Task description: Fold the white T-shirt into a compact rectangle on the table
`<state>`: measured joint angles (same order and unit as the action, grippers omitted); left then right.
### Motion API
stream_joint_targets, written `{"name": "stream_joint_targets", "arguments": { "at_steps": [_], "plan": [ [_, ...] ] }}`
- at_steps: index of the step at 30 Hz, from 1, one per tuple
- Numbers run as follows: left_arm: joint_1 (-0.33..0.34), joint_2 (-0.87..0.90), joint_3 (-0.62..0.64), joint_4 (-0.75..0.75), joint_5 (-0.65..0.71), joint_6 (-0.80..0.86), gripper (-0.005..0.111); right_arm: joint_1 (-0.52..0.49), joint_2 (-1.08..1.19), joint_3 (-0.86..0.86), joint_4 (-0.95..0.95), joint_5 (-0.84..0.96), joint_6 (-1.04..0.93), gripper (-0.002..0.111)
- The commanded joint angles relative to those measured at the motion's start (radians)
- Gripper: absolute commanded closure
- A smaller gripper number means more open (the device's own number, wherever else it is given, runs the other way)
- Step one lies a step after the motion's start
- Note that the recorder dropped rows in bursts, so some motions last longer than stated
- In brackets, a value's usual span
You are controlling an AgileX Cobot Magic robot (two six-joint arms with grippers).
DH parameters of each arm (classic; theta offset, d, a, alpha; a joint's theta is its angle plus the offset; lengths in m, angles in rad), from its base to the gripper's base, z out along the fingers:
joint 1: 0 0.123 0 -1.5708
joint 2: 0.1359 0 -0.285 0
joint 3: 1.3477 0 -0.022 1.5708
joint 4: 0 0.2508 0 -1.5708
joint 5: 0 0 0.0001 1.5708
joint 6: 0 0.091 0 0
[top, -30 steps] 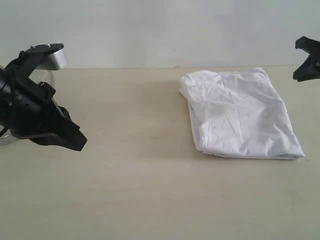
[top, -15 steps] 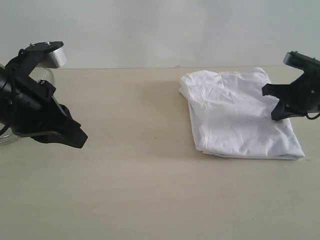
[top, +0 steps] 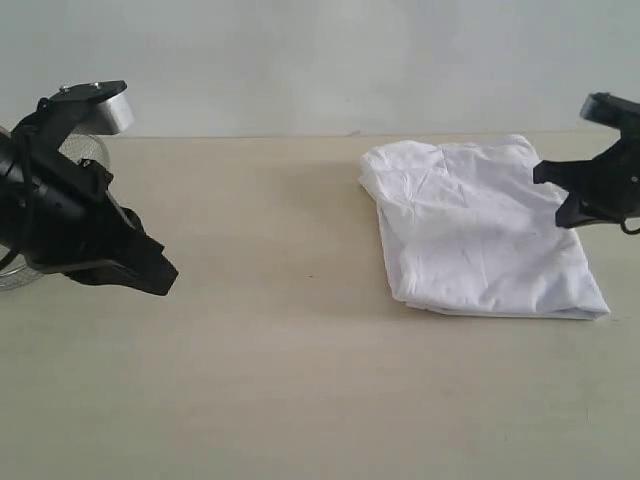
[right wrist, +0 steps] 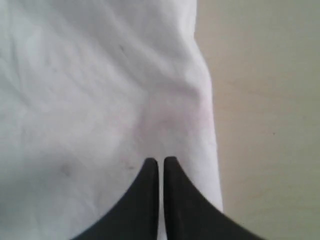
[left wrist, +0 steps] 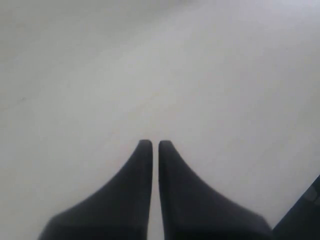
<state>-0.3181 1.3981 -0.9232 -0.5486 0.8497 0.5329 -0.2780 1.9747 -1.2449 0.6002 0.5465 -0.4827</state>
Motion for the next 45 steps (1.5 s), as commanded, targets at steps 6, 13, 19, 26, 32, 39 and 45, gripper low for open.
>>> {"name": "stream_joint_targets", "arguments": {
  "at_steps": [6, 13, 19, 26, 32, 39, 45],
  "plan": [
    [-0.006, -0.008, 0.004, -0.041, -0.034, -0.003, 0.102, -0.002, -0.232, 0.024, 0.044, 0.051, 0.006, 0.108],
    [-0.006, -0.008, 0.004, -0.045, -0.061, -0.003, 0.102, 0.000, -0.365, 0.171, 0.086, 0.078, -0.005, 0.108],
    [-0.006, -0.008, 0.004, -0.077, -0.082, -0.003, 0.102, 0.000, -0.507, 0.446, 0.323, -0.094, -0.132, 0.108],
    [-0.006, -0.008, 0.004, -0.094, -0.118, -0.001, 0.102, 0.000, -0.606, 0.603, 0.441, -0.133, -0.247, 0.108],
    [-0.006, -0.008, 0.004, -0.094, -0.121, -0.001, 0.102, 0.000, -0.604, 0.605, 0.434, -0.123, -0.247, 0.108],
    [-0.006, -0.008, 0.004, -0.094, -0.121, -0.001, 0.102, 0.000, -0.604, 0.605, 0.434, -0.125, -0.247, 0.108],
    [-0.006, -0.008, 0.004, 0.036, -0.166, 0.044, 0.102, 0.000, -0.604, 0.605, 0.434, -0.125, -0.247, 0.108]
  ]
}}
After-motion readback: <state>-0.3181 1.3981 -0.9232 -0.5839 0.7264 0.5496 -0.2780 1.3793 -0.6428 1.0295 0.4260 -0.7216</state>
